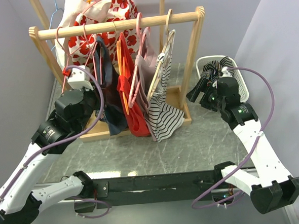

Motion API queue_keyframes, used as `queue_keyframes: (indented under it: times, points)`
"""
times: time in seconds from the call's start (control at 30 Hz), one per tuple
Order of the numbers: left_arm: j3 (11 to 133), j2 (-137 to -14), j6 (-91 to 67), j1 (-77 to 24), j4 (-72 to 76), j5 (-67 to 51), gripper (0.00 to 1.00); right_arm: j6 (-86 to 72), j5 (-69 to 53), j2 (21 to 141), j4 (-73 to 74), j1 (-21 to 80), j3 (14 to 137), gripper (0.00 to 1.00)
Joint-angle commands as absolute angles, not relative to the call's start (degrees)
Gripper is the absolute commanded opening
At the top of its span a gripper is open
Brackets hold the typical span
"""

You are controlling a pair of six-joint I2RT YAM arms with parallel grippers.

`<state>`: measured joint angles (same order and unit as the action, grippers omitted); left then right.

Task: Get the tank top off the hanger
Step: Pick up the hanger from the clothesline.

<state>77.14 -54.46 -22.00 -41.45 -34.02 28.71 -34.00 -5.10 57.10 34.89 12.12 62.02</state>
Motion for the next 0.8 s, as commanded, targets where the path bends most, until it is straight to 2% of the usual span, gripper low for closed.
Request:
queue_keyframes:
  times: [0.0, 0.07, 0.1, 0.37, 0.53, 0.77]
  points:
    - [76.9, -53.3, -21.4, -41.7, -34.3, 29.6, 0.24, -33.7, -4.1, 55.4, 34.5, 11.8, 64.6, 0.98]
    - [77.0, -53.1, -21.3, -41.7, -34.4, 29.5, 0.06, -33.8, -4.2, 55.3, 34.5, 11.8, 64.5, 0.98]
    - [77.4, -53.2, -21.3, -41.7, -34.5, 29.7, 0.01, -33.8, -4.2, 55.3, 34.6, 11.8, 64.6, 0.98]
    - [79.3, -49.9, -17.7, -41.7, -32.9, 23.0, 0.01, -33.3, -1.5, 53.3, 36.7, 11.7, 66.3, 1.00]
    - [79.4, -43.8, -17.1, -41.7, -30.7, 26.1, 0.01, -32.3, -0.7, 52.7, 37.5, 11.5, 67.3, 1.00]
    - [85.2, -43.1, -14.9, -41.7, -36.1, 25.1, 0.01, -33.5, -1.7, 52.4, 36.9, 11.2, 66.6, 1.00]
